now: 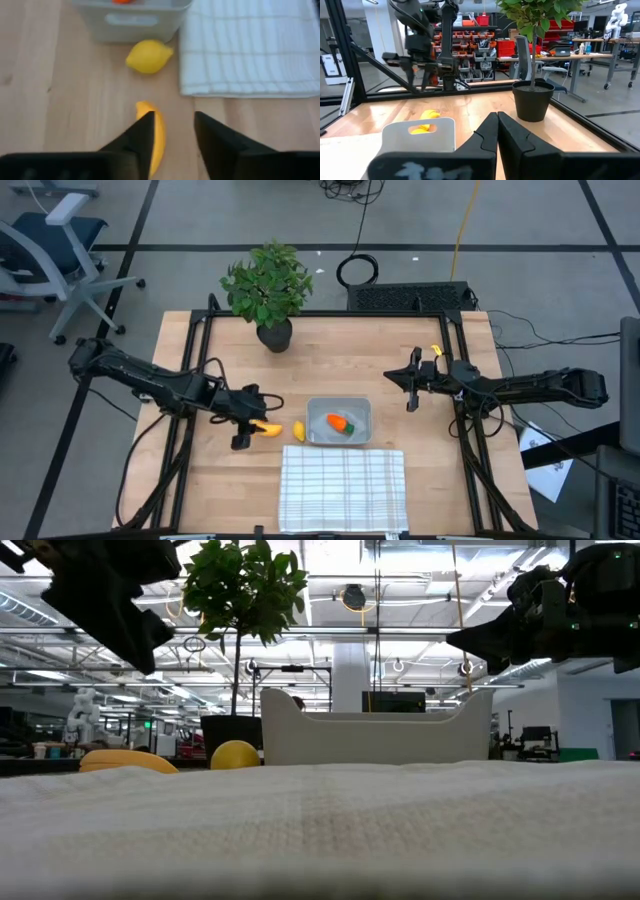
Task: Pick and placing Produce into tupperware
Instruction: Put the banana into the gray bin
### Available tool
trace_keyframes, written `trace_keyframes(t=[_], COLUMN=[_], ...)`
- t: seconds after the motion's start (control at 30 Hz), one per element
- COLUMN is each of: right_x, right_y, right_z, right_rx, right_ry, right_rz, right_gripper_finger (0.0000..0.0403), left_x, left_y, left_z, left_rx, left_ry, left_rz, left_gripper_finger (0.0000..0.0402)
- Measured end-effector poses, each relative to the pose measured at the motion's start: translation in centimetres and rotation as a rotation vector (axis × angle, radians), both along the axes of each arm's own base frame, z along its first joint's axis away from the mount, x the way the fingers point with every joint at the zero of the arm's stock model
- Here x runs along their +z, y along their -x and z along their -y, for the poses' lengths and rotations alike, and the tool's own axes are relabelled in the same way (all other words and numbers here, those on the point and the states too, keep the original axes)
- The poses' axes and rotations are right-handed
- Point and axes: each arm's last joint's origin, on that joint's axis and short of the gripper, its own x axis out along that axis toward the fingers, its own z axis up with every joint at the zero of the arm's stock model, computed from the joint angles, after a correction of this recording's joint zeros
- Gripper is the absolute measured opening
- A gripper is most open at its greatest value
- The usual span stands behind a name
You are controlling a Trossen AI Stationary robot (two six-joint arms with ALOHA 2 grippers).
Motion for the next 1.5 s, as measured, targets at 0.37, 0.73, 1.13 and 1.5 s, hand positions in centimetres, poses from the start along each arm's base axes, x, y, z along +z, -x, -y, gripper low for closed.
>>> trace_keyframes(t=[0.37, 0.73, 1.13, 1.5], right_x=[0.0, 0.0, 0.0, 0.0], right_y=[0.0, 0.0, 0.0, 0.0], right_z=[0.0, 0.0, 0.0, 0.0], right_rx=[0.000, 0.000, 0.001, 0.001], right_ry=[0.000, 0.000, -0.008, -0.019], right_rz=[0.000, 0.000, 0.001, 0.003], right_gripper_finger=[0.0000, 0.0000, 0.0000, 0.0000], left_x=[-0.6, -2.6, -3.2, -4.8], left_y=[-0.4, -1.1, -1.8, -2.4], left_z=[0.6, 0.7, 0.5, 0.6], left_rx=[0.012, -0.061, -0.069, -0.068], left_ry=[-0.028, -0.098, -0.142, -0.172], left_rz=[-0.012, -0.154, -0.180, -0.251], left_gripper_finger=[0.0298, 0.0308, 0.0308, 0.0308])
